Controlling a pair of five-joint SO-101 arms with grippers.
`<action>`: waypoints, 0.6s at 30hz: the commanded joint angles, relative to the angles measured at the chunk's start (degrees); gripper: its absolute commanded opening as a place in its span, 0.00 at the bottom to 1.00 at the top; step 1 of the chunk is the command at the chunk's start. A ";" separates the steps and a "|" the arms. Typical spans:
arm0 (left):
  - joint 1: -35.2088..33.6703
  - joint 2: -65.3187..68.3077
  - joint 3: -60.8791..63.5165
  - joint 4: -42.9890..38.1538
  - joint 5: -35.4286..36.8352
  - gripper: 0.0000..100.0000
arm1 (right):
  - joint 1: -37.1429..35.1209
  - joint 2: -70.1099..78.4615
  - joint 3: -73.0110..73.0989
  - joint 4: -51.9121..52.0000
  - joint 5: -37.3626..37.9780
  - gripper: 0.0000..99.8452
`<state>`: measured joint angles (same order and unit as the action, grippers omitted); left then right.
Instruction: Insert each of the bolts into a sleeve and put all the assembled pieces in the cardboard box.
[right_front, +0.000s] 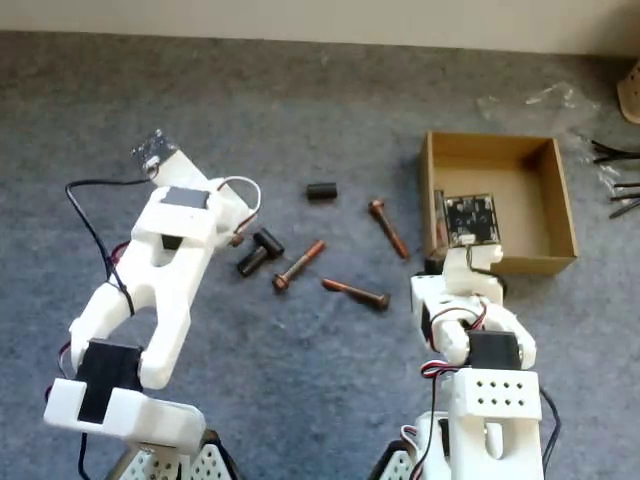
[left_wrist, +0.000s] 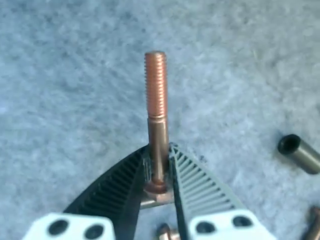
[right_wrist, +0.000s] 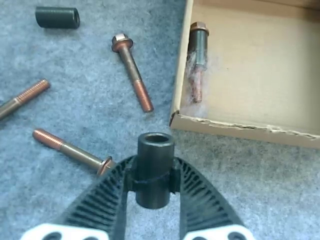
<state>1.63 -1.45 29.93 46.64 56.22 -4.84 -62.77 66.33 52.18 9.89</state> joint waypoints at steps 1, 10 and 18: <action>-0.84 -2.51 -0.40 0.09 0.26 0.01 | 0.31 -0.92 -0.31 -1.63 -0.44 0.01; -0.75 -2.33 -0.04 0.00 0.53 0.11 | 0.31 -0.92 -0.31 -1.63 -0.44 0.01; -0.75 -2.33 1.63 -0.09 0.62 0.16 | 0.31 -0.92 -0.31 -1.63 -0.53 0.01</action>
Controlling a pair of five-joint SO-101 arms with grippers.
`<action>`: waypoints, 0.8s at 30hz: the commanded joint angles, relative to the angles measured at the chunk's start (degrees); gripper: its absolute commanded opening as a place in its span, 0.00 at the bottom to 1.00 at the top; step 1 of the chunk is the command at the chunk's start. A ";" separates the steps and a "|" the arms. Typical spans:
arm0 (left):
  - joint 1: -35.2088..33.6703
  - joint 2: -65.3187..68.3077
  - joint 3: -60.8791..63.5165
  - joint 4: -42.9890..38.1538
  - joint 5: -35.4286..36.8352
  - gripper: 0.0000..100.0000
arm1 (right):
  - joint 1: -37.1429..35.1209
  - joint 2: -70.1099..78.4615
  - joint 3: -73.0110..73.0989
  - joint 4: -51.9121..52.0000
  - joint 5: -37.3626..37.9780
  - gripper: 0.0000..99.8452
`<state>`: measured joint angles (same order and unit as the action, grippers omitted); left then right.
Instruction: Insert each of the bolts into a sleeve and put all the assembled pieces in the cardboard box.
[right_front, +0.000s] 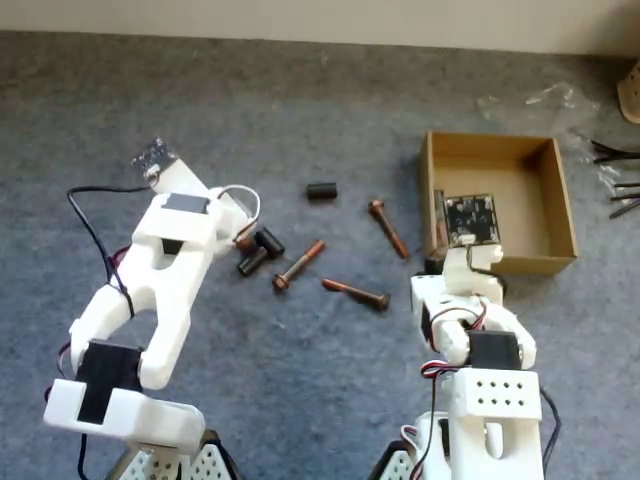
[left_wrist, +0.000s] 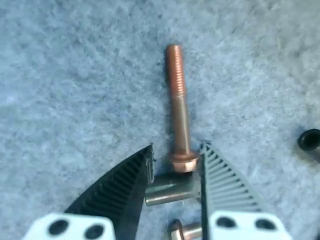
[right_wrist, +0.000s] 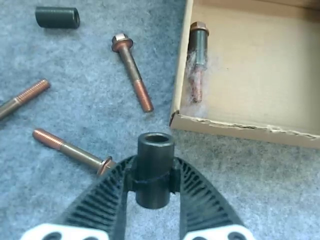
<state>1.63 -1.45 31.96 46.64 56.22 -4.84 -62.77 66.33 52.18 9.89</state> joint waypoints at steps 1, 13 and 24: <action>-0.75 -2.33 -0.40 -0.09 0.62 0.16 | 0.31 -0.92 -0.31 -1.63 -0.53 0.01; -5.05 -3.12 -9.71 6.33 -43.52 0.16 | 0.31 -0.92 0.92 -2.95 -0.18 0.01; -7.34 -2.42 -19.82 24.53 -119.21 0.16 | 0.31 -0.92 0.92 -2.86 -0.18 0.01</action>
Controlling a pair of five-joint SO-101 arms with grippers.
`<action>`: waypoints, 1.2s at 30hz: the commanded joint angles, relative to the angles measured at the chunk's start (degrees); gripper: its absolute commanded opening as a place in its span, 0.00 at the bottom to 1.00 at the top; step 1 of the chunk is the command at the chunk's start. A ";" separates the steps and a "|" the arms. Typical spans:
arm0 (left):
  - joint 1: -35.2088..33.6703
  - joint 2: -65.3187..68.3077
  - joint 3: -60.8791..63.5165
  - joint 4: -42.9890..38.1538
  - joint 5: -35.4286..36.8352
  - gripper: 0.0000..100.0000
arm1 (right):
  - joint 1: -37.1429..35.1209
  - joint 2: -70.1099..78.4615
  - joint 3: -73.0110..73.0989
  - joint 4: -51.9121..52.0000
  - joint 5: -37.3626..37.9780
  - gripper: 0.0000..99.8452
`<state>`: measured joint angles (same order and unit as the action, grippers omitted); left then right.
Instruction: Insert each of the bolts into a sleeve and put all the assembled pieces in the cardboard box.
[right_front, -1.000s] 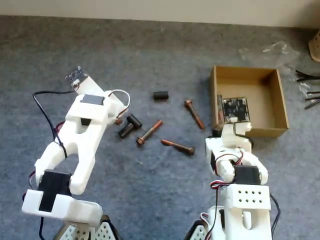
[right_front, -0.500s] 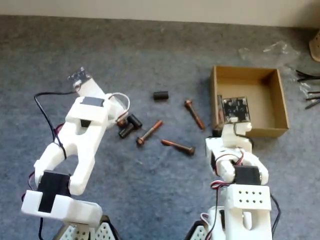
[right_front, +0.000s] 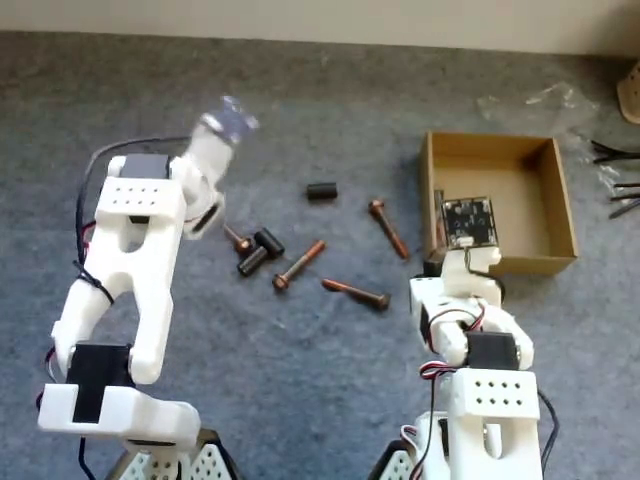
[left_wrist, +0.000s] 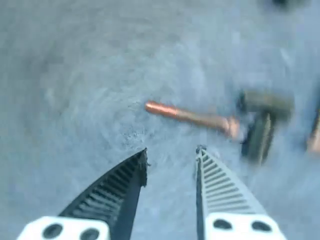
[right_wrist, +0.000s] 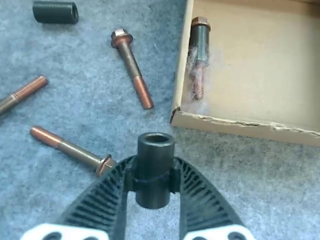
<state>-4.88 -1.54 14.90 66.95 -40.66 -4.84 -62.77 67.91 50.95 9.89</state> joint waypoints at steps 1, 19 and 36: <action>-0.75 -2.33 -2.68 5.89 -26.55 0.16 | 0.31 -0.92 -0.66 -1.63 -0.18 0.01; 2.33 -2.15 3.91 -16.18 -26.64 0.16 | 0.31 -0.92 -0.66 -1.63 -0.18 0.01; 3.38 -2.15 8.66 -23.30 14.24 0.16 | 0.31 -0.92 -0.66 -1.71 -0.18 0.01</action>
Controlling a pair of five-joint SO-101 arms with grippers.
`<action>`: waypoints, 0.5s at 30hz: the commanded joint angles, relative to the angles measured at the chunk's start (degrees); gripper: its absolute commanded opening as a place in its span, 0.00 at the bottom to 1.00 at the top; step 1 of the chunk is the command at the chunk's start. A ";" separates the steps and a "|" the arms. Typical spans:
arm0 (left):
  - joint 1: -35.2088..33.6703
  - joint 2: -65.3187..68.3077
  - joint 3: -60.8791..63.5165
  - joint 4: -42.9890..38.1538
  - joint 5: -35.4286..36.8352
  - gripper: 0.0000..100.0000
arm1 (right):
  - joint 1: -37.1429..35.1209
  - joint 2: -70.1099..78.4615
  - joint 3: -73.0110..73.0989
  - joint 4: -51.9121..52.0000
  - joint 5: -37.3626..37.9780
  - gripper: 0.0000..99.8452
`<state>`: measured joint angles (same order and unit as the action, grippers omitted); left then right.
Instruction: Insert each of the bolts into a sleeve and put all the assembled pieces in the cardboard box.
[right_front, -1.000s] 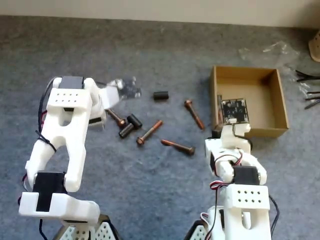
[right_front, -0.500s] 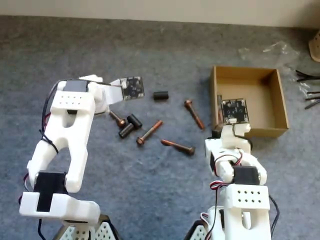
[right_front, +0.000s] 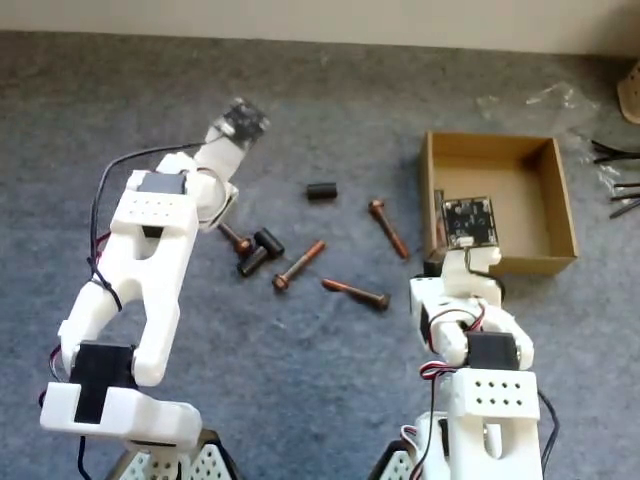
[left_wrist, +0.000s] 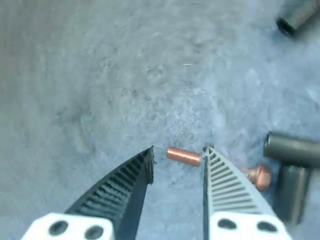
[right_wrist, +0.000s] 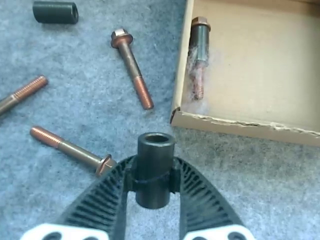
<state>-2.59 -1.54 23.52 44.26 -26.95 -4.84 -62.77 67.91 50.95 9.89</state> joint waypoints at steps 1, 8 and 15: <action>1.10 -1.98 0.22 -0.62 -1.41 0.16 | 0.31 -0.92 -0.66 -1.71 -0.18 0.01; 0.13 5.14 0.92 -0.09 -35.96 0.16 | 0.31 -0.92 -0.66 -1.71 -0.18 0.01; 0.04 8.31 -3.91 -0.09 -35.96 0.16 | 0.40 -0.92 -0.66 -1.71 -0.18 0.01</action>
<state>-2.51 7.08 22.64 44.35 -61.93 -4.84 -62.77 67.91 50.95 9.89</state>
